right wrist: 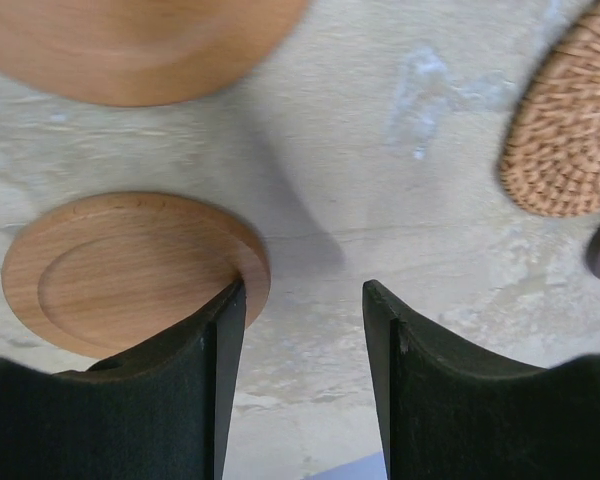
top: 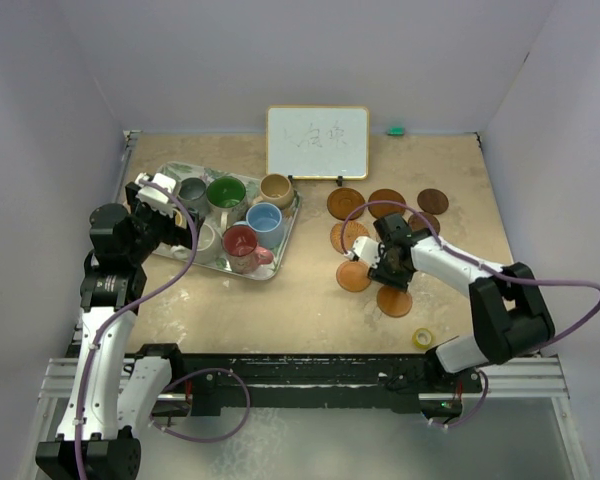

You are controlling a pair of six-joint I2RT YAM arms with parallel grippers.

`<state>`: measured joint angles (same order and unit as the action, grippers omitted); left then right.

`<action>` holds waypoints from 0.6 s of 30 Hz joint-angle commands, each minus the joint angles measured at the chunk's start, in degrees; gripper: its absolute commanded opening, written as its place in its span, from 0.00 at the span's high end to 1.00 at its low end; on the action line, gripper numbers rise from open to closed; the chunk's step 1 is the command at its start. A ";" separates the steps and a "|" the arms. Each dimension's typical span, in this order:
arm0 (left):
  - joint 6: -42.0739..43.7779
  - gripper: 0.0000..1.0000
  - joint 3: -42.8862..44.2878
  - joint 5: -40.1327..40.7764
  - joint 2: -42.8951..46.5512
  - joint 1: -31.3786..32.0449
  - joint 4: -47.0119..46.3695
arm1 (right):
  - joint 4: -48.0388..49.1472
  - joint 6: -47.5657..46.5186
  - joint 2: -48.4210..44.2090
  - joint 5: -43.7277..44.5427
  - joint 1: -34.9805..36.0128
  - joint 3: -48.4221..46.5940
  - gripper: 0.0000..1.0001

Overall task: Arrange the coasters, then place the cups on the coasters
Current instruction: Move the cup to the center of the board.

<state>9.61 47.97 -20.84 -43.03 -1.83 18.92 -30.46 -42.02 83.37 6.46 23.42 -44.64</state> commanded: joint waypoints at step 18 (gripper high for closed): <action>0.42 0.02 0.01 -0.52 0.14 -0.37 -2.64 | 6.88 0.92 13.17 3.86 -5.58 -10.62 0.47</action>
<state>9.63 47.97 -20.84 -43.05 -1.83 18.92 -27.11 -43.03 93.93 14.04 18.20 -53.63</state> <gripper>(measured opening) 0.984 0.532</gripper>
